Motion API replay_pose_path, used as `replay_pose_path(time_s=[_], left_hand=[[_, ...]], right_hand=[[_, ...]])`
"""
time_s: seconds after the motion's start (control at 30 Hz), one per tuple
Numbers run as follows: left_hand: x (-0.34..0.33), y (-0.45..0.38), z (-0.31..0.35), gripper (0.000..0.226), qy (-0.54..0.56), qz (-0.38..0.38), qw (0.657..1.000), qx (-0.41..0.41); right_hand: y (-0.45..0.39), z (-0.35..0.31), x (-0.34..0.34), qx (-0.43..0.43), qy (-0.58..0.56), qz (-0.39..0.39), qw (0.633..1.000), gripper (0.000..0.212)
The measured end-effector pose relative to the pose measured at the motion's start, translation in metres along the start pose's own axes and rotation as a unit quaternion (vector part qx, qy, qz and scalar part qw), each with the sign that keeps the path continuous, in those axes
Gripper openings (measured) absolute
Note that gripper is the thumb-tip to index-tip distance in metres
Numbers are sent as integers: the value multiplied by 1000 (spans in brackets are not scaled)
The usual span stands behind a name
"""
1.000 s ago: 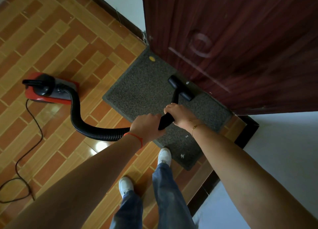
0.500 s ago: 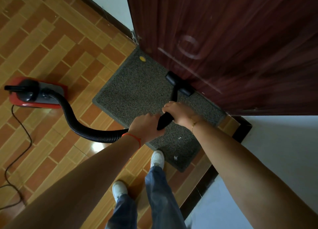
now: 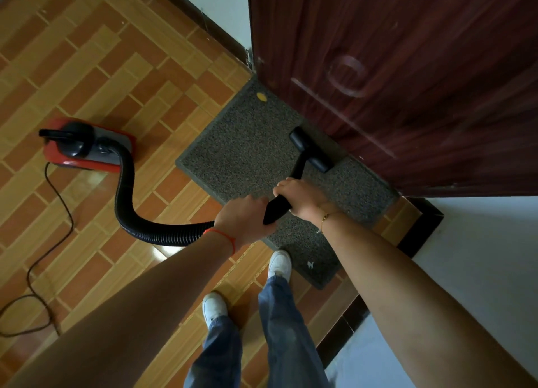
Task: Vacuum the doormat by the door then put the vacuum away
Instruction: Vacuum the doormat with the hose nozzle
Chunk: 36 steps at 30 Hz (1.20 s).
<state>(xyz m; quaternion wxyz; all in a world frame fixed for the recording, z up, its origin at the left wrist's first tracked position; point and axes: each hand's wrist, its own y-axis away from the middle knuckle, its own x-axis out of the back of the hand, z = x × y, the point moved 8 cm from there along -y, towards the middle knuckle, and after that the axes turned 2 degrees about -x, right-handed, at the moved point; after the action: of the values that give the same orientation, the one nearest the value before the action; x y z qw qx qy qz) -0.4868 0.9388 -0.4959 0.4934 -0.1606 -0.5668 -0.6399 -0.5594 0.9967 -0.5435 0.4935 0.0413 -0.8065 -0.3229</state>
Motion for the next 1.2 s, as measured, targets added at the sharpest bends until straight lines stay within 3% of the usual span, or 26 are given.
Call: replay_pose_path(time_s=[0.87, 1.2], left_hand=[[-65, 194, -149, 31, -44, -24, 999, 14], [-76, 211, -158, 33, -64, -32, 997, 16]], right_hand=[[5, -242, -78, 26, -5, -3, 1000, 29], [8, -259, -93, 33, -7, -2, 999, 32]])
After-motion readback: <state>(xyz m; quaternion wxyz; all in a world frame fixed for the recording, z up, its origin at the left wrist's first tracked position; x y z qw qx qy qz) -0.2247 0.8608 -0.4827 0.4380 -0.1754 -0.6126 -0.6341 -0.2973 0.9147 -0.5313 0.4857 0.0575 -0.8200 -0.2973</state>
